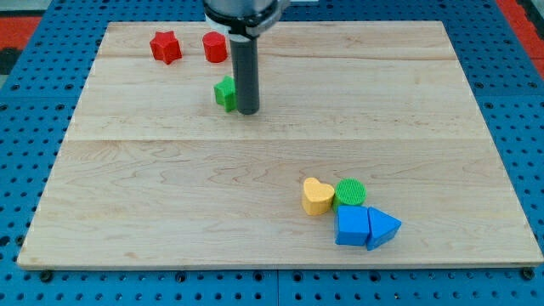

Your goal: Move the green star to the bottom of the red circle

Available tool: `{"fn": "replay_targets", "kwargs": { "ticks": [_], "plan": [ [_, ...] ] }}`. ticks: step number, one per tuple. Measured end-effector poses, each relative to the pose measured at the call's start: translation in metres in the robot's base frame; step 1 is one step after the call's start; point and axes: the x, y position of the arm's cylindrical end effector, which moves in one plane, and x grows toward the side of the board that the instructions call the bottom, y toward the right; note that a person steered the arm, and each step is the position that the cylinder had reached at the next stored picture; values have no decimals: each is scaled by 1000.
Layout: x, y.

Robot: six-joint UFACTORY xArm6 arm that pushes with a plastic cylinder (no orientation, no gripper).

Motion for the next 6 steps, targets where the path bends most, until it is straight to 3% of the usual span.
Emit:
{"fn": "replay_targets", "kwargs": {
  "ticks": [1,3,5,6],
  "plan": [
    [-9,-37],
    [-12,8],
    [-28,-32],
    [-4,13]
  ]
}}
